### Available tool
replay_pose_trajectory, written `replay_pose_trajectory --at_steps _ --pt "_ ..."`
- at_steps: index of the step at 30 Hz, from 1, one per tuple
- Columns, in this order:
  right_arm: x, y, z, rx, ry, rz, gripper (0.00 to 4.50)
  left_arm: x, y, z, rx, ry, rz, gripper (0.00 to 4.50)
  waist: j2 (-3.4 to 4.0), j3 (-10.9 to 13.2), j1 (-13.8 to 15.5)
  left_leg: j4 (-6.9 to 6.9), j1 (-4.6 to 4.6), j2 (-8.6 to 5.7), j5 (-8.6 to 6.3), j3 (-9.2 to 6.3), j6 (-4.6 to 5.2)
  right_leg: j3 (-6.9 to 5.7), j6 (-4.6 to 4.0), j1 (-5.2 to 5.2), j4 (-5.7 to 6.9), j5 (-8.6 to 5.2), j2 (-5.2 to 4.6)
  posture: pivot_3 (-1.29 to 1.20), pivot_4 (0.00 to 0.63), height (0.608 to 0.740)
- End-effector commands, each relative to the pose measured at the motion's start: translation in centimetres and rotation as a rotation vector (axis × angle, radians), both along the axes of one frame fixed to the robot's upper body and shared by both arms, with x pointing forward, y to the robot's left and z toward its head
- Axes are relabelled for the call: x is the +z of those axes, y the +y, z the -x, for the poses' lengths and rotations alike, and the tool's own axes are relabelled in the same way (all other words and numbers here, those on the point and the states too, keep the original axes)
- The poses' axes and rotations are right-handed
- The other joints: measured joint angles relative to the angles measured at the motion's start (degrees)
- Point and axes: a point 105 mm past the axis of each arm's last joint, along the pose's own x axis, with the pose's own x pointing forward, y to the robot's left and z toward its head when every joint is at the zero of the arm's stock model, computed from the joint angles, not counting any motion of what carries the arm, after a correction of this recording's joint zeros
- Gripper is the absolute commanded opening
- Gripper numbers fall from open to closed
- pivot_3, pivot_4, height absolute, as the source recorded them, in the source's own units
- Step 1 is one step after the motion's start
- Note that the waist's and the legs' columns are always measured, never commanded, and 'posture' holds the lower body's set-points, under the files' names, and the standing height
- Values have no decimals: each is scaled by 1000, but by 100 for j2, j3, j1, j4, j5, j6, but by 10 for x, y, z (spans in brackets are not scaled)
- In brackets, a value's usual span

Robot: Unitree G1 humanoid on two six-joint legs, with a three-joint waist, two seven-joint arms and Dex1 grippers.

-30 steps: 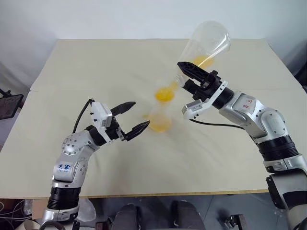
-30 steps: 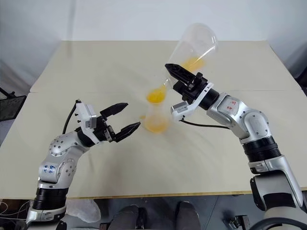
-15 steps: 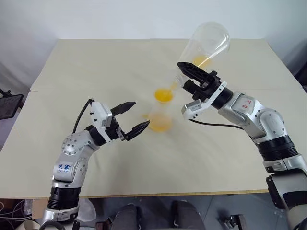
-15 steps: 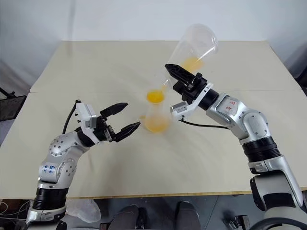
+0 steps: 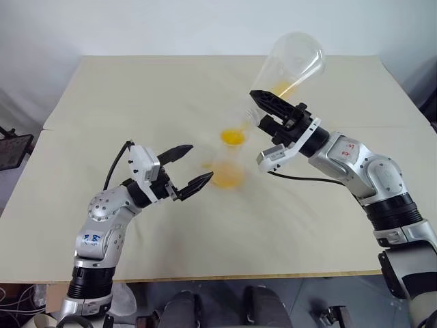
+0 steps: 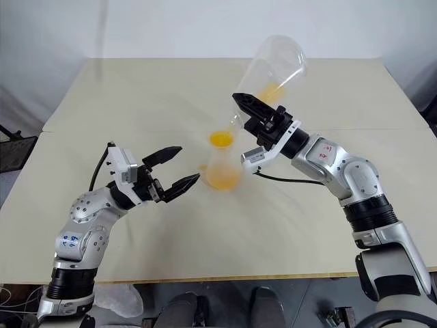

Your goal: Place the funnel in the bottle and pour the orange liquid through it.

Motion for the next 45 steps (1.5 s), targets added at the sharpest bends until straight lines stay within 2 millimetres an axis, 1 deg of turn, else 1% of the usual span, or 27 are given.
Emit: replay_pose_trajectory --at_steps 1,16,23,31,42,45 --pt "18 0 7 21 -66 -27 2461 10 -5 7 -23 -50 16 4500 0 0 0 0 0 0 0 0 0 0 0 0 0 0 0 0 150 740" --pt "17 -3 7 14 -72 -11 2461 9 -8 8 -19 -47 33 4500 0 0 -1 0 0 1 0 0 0 0 0 0 0 0 0 0 150 740" --pt "19 -1 9 25 -88 -5 2461 8 -8 10 -14 -47 33 4500 0 0 1 0 0 4 0 0 0 0 0 0 -1 0 0 0 150 740" --pt "20 1 9 28 -101 0 2461 10 -13 14 -25 -61 29 4500 0 0 -1 0 0 4 0 0 0 0 0 0 -1 0 0 0 150 740" --pt "20 0 8 24 -107 -10 2461 9 -11 13 -13 -55 36 4500 0 0 0 0 0 5 0 0 0 1 0 0 -1 0 0 0 150 740" --pt "22 -2 8 6 -113 -35 2461 8 -10 13 -13 -53 36 4500 0 0 0 0 0 5 0 0 0 1 0 0 -1 0 0 0 150 740"
